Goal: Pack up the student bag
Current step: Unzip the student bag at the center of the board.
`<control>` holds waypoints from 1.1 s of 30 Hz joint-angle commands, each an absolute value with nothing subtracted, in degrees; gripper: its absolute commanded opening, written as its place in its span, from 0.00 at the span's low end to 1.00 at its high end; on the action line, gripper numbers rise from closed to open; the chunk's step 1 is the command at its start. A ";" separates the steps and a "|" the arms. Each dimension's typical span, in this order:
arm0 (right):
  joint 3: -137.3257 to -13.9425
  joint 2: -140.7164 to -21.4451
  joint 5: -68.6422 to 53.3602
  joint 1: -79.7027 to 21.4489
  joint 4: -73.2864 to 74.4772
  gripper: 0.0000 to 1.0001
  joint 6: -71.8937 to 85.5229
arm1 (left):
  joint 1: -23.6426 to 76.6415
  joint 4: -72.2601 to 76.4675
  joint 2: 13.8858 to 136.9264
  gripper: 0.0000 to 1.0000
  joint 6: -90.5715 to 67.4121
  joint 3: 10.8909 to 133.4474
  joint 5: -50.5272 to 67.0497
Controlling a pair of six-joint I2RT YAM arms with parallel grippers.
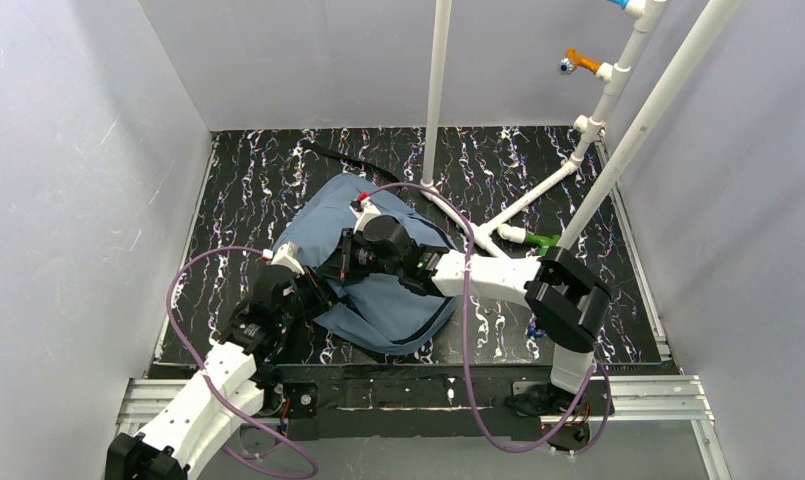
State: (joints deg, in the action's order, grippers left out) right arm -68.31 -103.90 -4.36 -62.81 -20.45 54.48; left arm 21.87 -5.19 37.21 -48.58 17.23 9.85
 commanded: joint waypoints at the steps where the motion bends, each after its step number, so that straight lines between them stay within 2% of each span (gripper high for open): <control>1: -76.88 -100.82 -10.66 -62.99 -8.19 0.18 44.97 | 21.86 -5.27 34.84 0.07 -47.01 18.30 8.69; 3: -78.14 -99.19 -8.91 -61.43 -2.08 0.39 39.59 | 21.86 -8.79 33.55 0.16 -45.66 19.59 8.93; 7: -80.68 -96.13 -3.09 -58.72 10.27 0.70 29.16 | 21.87 -17.09 29.23 0.31 -42.34 23.03 9.55; 15: -91.40 -98.99 7.41 -57.30 26.96 0.95 19.95 | 21.80 -28.61 26.65 0.48 -35.87 33.92 7.65; 17: -92.72 -98.58 10.82 -57.31 29.92 0.98 18.93 | 21.82 -29.74 27.68 0.52 -34.20 37.05 7.40; 21: -91.66 -94.79 19.83 -57.26 37.59 0.98 17.13 | 21.81 -30.32 30.70 0.60 -30.96 42.14 8.11; 25: -82.49 -84.90 27.35 -57.29 44.15 0.98 20.11 | 21.83 -28.49 34.02 0.69 -29.36 44.88 10.09; 27: -76.59 -78.45 29.43 -57.30 46.67 0.98 23.64 | 21.80 -26.73 35.96 0.77 -29.01 45.39 11.55; 33: -65.61 -61.68 35.21 -57.24 54.12 0.98 35.16 | 21.86 -20.65 41.26 0.81 -29.53 45.79 15.51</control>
State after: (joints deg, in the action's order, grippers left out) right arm -69.06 -69.52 26.98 -57.23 46.83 25.69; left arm 21.87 -25.02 38.83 -30.48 44.01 11.64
